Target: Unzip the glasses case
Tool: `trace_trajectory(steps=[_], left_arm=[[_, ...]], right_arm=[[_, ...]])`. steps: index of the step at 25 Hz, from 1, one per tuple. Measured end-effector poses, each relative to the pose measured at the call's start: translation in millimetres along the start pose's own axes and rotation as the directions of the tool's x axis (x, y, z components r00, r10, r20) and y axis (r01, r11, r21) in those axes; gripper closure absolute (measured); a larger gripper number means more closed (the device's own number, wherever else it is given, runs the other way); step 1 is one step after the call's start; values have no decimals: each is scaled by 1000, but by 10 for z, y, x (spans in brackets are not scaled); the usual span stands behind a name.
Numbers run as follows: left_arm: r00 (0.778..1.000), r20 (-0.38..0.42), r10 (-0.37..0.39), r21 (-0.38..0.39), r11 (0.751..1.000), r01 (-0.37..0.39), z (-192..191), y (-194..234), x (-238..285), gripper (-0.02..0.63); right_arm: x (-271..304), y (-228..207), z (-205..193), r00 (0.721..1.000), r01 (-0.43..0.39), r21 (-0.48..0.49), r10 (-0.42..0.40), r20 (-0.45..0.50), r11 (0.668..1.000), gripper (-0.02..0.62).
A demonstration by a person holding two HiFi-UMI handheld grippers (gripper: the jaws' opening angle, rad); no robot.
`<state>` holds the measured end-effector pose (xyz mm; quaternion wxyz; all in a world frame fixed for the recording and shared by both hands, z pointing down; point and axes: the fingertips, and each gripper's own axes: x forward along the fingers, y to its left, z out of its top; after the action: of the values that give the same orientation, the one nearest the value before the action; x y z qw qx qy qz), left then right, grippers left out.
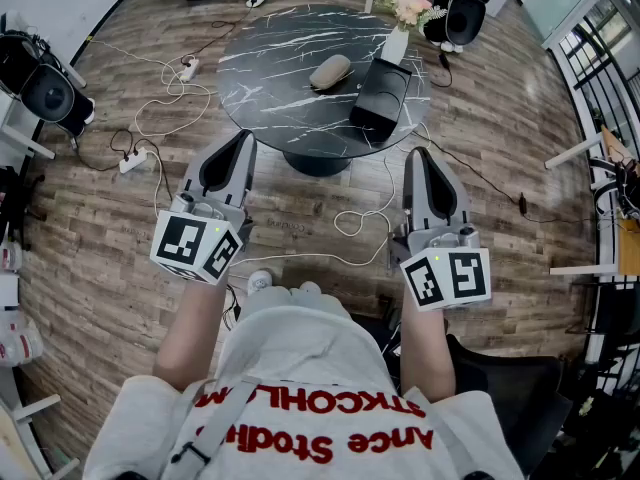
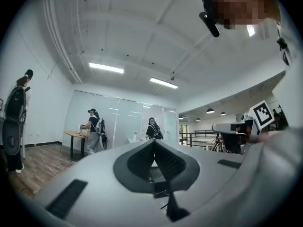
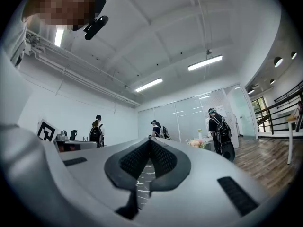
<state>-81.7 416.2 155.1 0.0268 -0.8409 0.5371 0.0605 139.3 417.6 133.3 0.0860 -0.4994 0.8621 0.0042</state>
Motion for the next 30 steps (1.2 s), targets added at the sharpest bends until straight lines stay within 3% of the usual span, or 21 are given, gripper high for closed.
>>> trace_trajectory(steps=[4, 10, 18, 30], left_arm=[[1000, -5, -3, 1, 1000, 3, -10, -2, 82, 604], [999, -39, 12, -7, 1000, -12, -71, 72, 145, 604], [998, -57, 17, -36, 999, -19, -281, 346, 486, 604], [996, -78, -36, -69, 997, 31, -563, 1158, 1753, 604]], right_arm=[[44, -83, 4, 1000, 10, -3, -10, 2, 1000, 580], [145, -161, -40, 1000, 3, 66, -4, 18, 998, 578], [436, -283, -240, 1000, -2, 52, 3, -23, 999, 578], [1885, -598, -391, 998, -35, 24, 36, -46, 999, 578]])
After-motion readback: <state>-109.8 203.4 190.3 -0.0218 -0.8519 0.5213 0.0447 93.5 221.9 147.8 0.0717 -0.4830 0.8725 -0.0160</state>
